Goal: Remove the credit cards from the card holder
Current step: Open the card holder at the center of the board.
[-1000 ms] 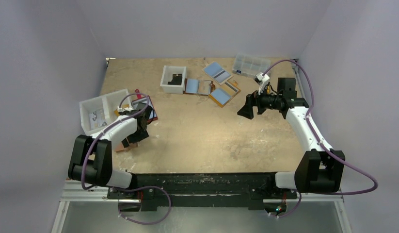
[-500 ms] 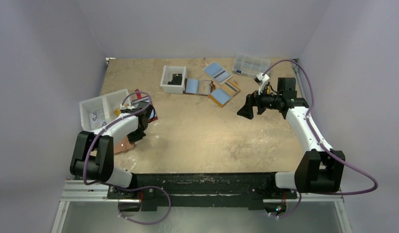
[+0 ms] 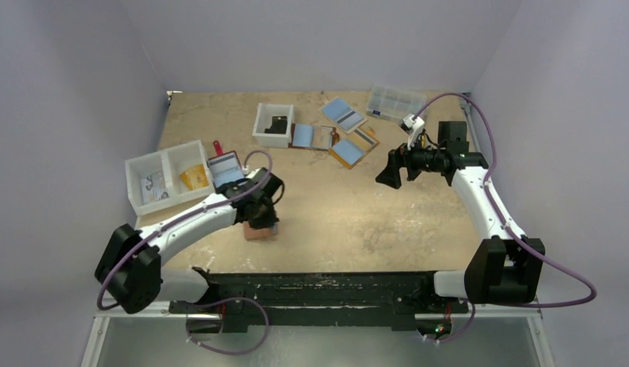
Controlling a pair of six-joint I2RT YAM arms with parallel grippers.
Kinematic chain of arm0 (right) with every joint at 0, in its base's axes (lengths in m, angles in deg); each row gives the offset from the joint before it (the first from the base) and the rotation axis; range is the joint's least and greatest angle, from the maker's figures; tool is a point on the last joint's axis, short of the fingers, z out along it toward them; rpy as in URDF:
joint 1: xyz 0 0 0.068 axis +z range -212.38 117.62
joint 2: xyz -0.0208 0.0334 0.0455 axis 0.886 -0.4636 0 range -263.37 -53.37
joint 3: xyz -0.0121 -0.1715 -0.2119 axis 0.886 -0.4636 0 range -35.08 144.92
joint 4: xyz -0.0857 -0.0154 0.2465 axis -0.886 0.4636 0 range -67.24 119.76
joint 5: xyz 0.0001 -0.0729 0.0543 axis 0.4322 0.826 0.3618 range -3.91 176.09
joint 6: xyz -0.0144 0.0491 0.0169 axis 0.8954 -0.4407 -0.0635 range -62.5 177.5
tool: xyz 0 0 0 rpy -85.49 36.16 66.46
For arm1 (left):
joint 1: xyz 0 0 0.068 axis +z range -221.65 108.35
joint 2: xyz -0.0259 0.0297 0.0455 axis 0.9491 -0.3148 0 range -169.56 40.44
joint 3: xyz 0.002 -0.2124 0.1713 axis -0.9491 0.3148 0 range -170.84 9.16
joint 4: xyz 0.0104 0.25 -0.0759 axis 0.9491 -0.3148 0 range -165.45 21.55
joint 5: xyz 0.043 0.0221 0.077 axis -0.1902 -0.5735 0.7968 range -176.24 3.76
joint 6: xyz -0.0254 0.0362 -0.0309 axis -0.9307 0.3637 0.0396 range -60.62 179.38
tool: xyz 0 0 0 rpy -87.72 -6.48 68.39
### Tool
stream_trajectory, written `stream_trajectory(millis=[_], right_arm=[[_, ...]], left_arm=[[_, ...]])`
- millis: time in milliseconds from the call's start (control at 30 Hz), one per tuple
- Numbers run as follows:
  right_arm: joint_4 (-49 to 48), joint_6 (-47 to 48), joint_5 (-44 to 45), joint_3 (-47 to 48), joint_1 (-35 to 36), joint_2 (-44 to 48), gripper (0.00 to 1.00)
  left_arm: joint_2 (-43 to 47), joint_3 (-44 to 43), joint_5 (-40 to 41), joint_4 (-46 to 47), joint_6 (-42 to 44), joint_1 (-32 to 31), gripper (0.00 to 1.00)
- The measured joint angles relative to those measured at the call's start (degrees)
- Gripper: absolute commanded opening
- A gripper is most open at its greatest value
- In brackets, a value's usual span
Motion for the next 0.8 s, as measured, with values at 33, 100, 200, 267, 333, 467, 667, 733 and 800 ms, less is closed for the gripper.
stream_trajectory(millis=[33, 100, 200, 267, 333, 467, 667, 733, 800], right_arm=[[0.50, 0.55, 0.26, 0.20, 0.00, 0.00, 0.99], [1.29, 1.33, 0.85, 0.39, 0.00, 0.00, 0.99], [2.93, 2.54, 1.90, 0.66, 0.00, 0.00, 0.99], [4.15, 3.43, 2.56, 0.76, 0.00, 0.00, 0.99], [5.07, 4.26, 3.04, 0.79, 0.00, 0.00, 0.99], [7.63, 6.40, 4.26, 0.76, 0.00, 0.33, 0.99], [12.11, 14.32, 3.34, 0.48, 0.00, 2.12, 0.99], [14.08, 18.60, 1.62, 0.37, 0.11, 2.21, 0.99], [16.59, 25.49, -0.59, 0.13, 1.05, 2.12, 0.99]], left_arm=[[-2.08, -1.68, -1.60, 0.87, -1.75, -3.76, 0.00], [-6.27, -4.87, -3.34, 2.99, -4.09, -7.76, 0.00], [-16.98, -14.08, -5.31, 6.54, -7.96, -13.20, 0.00], [-23.93, -19.98, -6.45, 9.84, -10.01, -15.19, 0.06], [-30.97, -26.69, -8.20, 12.48, -11.47, -16.68, 0.22], [-39.93, -37.11, -9.90, 13.38, -10.93, -17.57, 0.52], [-35.63, -37.83, -5.86, 11.13, -2.23, -17.38, 0.80], [-30.38, -33.79, -4.37, 11.43, 0.63, -17.05, 0.82], [-22.73, -27.26, -3.78, 12.96, 2.69, -16.44, 0.82]])
